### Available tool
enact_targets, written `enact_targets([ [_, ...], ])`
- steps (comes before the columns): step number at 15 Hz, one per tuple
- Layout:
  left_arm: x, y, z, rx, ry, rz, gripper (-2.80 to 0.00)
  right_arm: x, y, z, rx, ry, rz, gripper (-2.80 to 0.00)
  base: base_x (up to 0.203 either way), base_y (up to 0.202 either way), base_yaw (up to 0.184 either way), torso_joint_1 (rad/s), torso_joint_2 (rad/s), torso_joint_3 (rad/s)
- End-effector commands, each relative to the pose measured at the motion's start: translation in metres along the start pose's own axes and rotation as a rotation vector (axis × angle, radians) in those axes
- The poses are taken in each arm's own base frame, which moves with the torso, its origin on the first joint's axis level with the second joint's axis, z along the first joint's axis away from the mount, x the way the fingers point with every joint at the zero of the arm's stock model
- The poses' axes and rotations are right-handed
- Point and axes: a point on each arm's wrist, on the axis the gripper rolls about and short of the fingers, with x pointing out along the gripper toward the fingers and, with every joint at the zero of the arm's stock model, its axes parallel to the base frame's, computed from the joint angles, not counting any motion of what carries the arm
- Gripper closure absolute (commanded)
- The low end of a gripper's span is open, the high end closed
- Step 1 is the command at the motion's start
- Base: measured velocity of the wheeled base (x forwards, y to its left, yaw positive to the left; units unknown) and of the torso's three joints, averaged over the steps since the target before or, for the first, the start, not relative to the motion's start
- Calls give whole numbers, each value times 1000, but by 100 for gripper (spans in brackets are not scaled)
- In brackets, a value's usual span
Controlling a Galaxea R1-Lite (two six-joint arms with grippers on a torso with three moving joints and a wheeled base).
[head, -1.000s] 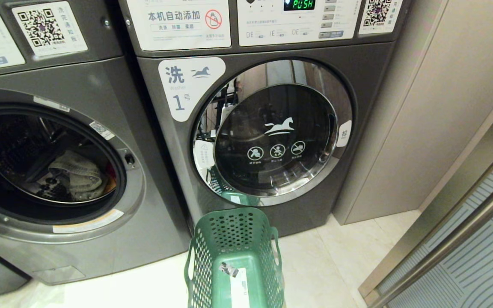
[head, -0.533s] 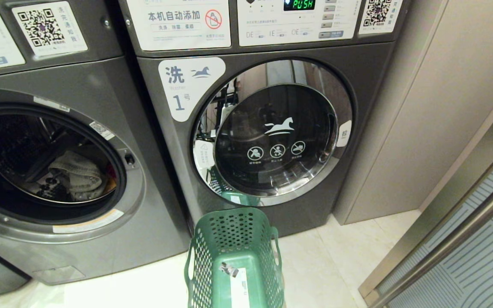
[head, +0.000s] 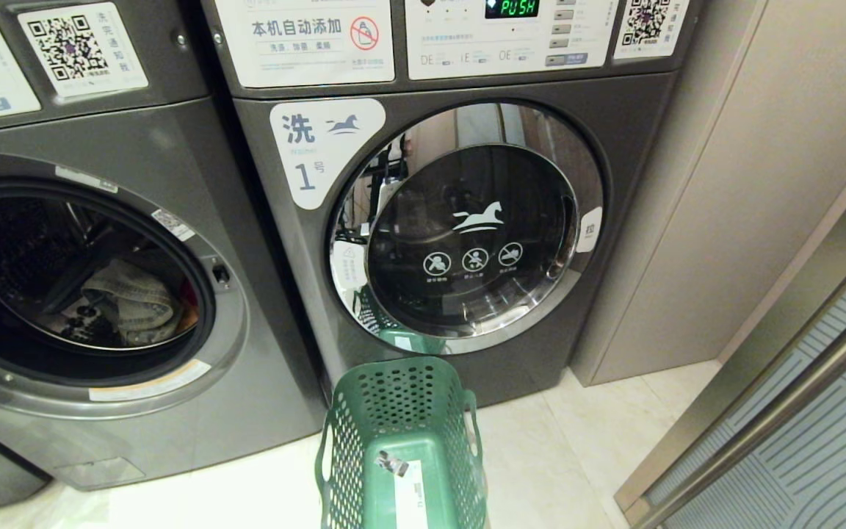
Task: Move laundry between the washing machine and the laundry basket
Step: Pick a cloth and place it into the basket
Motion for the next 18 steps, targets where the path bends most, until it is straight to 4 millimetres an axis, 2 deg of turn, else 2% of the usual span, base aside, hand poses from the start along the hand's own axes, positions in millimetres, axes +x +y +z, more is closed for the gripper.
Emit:
enact_targets([
  [1,2,0,-11,0,41,3,0,0,0,0,-2,1,0,0,0,0,0,0,0,0],
  [13,2,0,-11,0,41,3,0,0,0,0,-2,1,0,0,0,4,-1,0,1,0],
  [18,2,0,-11,0,41,3,0,0,0,0,-3,1,0,0,0,171,-1,4,4,1],
])
